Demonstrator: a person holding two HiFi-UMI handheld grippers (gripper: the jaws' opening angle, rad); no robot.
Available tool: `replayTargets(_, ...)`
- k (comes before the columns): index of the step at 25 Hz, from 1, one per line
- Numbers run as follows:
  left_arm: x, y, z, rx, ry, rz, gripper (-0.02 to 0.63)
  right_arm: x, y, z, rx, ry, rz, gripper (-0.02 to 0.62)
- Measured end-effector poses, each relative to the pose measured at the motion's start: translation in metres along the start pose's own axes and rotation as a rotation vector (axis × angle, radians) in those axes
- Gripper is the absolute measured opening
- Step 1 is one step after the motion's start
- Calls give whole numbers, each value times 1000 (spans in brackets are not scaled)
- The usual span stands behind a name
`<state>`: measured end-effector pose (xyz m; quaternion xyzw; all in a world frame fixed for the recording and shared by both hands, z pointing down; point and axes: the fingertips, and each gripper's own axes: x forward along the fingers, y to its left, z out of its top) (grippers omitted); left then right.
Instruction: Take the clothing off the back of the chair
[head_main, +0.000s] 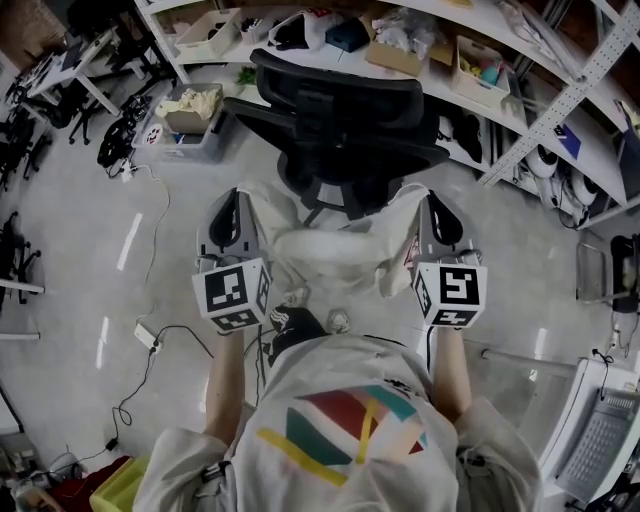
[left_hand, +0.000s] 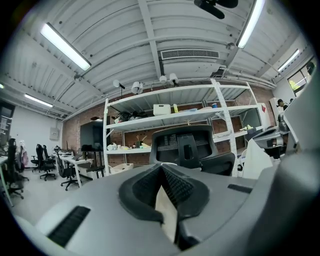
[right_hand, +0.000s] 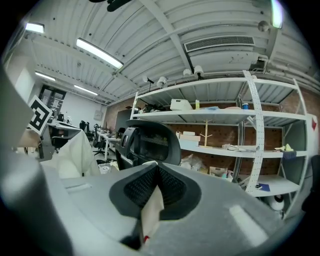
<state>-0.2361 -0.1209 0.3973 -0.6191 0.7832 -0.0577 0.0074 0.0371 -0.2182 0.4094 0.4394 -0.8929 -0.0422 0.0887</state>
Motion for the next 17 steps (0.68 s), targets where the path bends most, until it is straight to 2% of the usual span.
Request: replayTargets(17, 3, 4, 1, 6, 0, 12, 12, 0, -6, 3, -15, -12, -27, 5)
